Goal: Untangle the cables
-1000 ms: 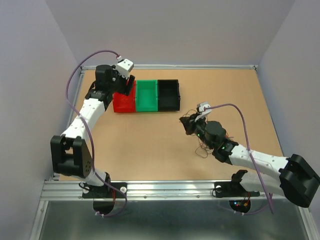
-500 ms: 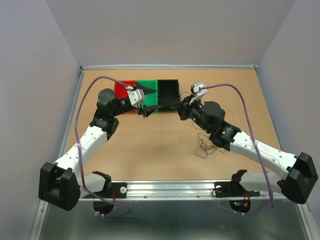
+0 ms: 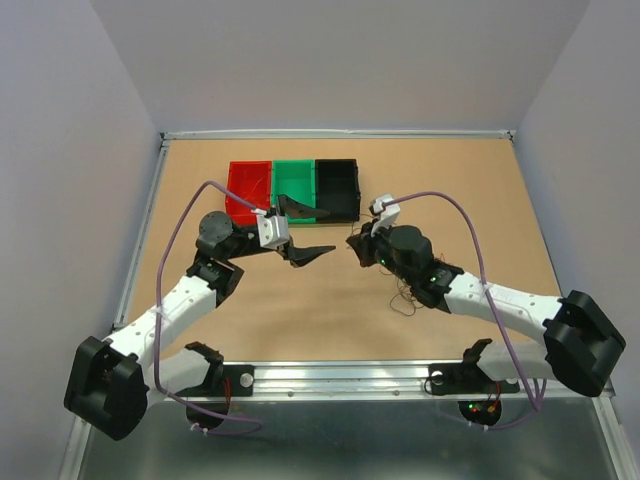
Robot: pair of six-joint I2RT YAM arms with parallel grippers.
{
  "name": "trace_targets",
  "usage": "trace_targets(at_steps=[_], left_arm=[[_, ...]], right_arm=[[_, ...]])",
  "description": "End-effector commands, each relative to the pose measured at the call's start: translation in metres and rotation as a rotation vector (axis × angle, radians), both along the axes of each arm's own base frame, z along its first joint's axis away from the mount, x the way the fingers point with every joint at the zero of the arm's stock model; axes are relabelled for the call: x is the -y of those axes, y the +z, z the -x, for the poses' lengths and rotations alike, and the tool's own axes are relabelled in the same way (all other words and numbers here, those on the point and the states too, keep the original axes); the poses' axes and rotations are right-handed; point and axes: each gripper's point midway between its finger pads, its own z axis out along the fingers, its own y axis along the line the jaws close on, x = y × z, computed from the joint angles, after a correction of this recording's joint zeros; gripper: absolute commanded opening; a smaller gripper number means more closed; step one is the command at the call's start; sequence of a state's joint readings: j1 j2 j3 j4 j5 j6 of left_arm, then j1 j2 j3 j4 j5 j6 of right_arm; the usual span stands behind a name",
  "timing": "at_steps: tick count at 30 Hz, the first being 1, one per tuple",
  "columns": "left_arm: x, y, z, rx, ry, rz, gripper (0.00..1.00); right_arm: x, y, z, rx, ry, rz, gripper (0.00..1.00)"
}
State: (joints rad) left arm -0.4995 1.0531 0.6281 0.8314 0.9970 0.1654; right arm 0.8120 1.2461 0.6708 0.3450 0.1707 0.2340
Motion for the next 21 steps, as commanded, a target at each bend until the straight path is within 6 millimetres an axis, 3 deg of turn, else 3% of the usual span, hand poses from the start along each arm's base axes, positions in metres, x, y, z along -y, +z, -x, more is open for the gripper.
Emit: trace_targets(at_steps=[1, 5, 9, 14, 21], left_arm=[[0.0, 0.019, -0.006, -0.017, 0.039, 0.051, 0.77], [0.01, 0.013, -0.027, -0.147, 0.059, 0.016, 0.73], [0.02, 0.004, -0.035, -0.251, 0.026, -0.018, 0.73], [0.032, -0.001, -0.038, -0.412, -0.029, -0.066, 0.72], [0.038, -0.002, -0.029, -0.427, -0.058, -0.083, 0.71]], right_arm=[[-0.007, 0.014, 0.003, 0.086, 0.037, -0.118, 0.01], [-0.008, 0.007, 0.003, 0.081, 0.044, -0.097, 0.01], [-0.009, 0.003, 0.003, 0.109, 0.066, -0.058, 0.01], [-0.002, -0.006, -0.003, 0.117, 0.023, -0.016, 0.0], [-0.001, -0.007, -0.006, 0.12, 0.009, -0.006, 0.01]])
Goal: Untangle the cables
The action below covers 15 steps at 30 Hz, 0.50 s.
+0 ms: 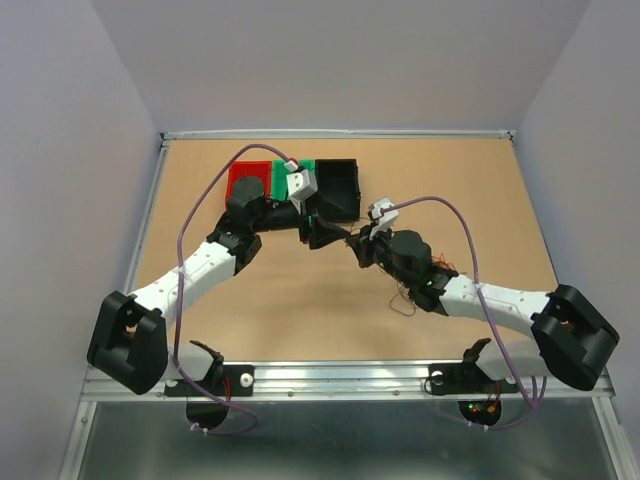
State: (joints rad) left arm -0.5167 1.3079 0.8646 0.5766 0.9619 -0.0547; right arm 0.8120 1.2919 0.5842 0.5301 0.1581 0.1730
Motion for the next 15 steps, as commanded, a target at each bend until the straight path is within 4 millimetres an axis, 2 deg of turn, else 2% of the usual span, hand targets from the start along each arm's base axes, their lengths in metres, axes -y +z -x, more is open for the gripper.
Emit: trace_targets(at_steps=[1, 4, 8, 12, 15], left_arm=[[0.008, 0.026, 0.015, 0.025, -0.063, 0.024, 0.71], [0.013, 0.023, 0.019, 0.015, -0.083, 0.011, 0.71], [0.019, 0.015, 0.015, 0.001, -0.077, -0.017, 0.69], [0.021, 0.014, 0.018, 0.006, -0.099, -0.023, 0.58], [0.022, 0.013, 0.019, 0.038, -0.101, -0.032, 0.39]], right_arm=[[0.0, 0.007, -0.004, 0.048, -0.015, -0.013, 0.0], [0.0, 0.006, -0.004, 0.046, -0.015, -0.009, 0.01], [-0.002, 0.007, -0.003, 0.048, -0.004, -0.009, 0.01], [-0.006, 0.006, -0.003, 0.046, 0.007, -0.004, 0.01], [-0.008, 0.006, -0.004, 0.048, 0.016, -0.001, 0.01]])
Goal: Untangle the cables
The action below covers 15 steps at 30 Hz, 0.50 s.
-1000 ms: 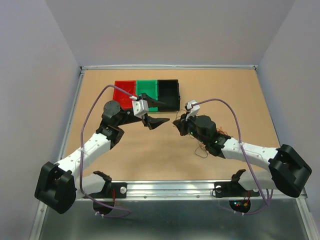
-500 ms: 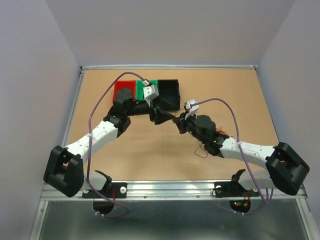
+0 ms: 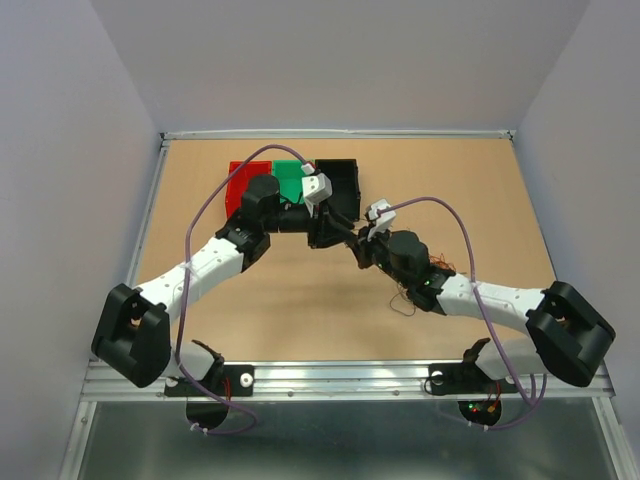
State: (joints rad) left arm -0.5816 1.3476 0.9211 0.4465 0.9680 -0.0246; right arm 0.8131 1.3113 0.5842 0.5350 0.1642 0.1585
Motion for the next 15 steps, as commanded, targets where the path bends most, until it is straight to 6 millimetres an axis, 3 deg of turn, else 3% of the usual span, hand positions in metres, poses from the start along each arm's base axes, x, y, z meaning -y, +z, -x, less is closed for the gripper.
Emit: trace_targets(at_steps=[1, 4, 6, 8, 10, 13, 15], left_arm=[[0.003, 0.026, 0.003, 0.107, -0.033, 0.033, 0.26], [0.002, 0.028, 0.005, 0.131, -0.037, 0.033, 0.0], [-0.001, 0.032, 0.004, 0.157, -0.015, 0.036, 0.0], [-0.004, 0.035, 0.0, 0.18, 0.025, 0.038, 0.0], [-0.01, 0.042, 0.001, 0.221, 0.057, 0.046, 0.0], [-0.018, 0.052, 0.001, 0.268, 0.113, 0.07, 0.0], [-0.022, 0.058, 0.005, 0.293, 0.119, 0.087, 0.0]], right_arm=[[-0.01, 0.012, -0.002, 0.047, 0.022, -0.021, 0.01], [-0.011, 0.009, -0.002, 0.045, 0.024, -0.014, 0.01], [-0.01, 0.009, 0.0, 0.049, 0.031, -0.009, 0.11], [-0.009, 0.009, 0.002, 0.053, 0.036, -0.01, 0.37], [-0.004, 0.018, 0.004, 0.074, 0.032, -0.028, 0.51], [0.002, 0.019, 0.014, 0.095, 0.051, -0.041, 0.56], [0.008, 0.023, 0.021, 0.115, 0.057, -0.057, 0.48]])
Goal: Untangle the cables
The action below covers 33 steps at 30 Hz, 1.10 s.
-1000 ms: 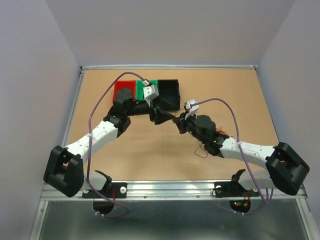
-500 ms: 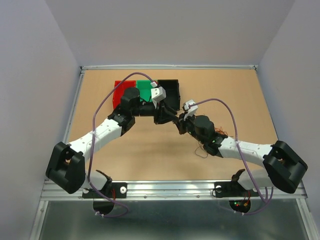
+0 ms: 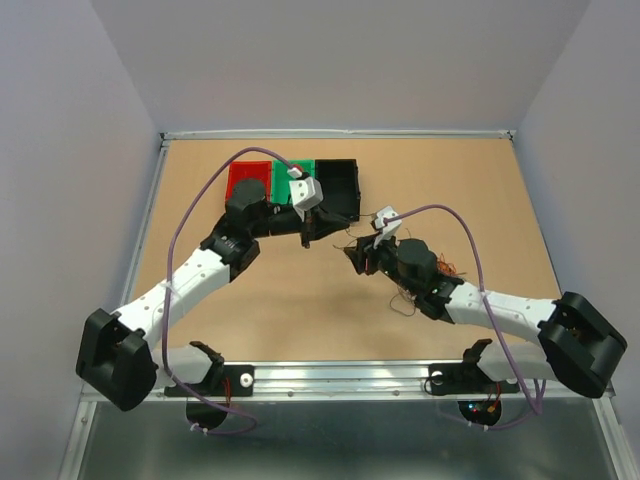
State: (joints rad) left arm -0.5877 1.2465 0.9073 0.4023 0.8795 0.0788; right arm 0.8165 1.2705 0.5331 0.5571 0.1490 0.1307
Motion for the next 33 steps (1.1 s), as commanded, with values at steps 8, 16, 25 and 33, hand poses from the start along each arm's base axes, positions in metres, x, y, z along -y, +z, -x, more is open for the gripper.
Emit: trace_targets(at_steps=[8, 16, 25, 33], left_arm=[[-0.021, 0.059, 0.03, 0.216, 0.003, 0.124, 0.0], [-0.042, 0.079, 0.027, 0.279, 0.137, 0.197, 0.0], [-0.049, 0.085, 0.028, 0.308, 0.175, 0.222, 0.0], [-0.037, 0.067, 0.011, 0.263, 0.168, 0.168, 0.0]], right_arm=[[0.017, 0.024, 0.012, 0.109, -0.013, -0.061, 0.64], [0.027, 0.022, 0.007, 0.108, -0.076, -0.056, 0.46], [0.027, 0.024, 0.01, 0.108, -0.066, -0.068, 0.75], [0.027, 0.042, 0.029, 0.143, 0.007, -0.133, 0.92]])
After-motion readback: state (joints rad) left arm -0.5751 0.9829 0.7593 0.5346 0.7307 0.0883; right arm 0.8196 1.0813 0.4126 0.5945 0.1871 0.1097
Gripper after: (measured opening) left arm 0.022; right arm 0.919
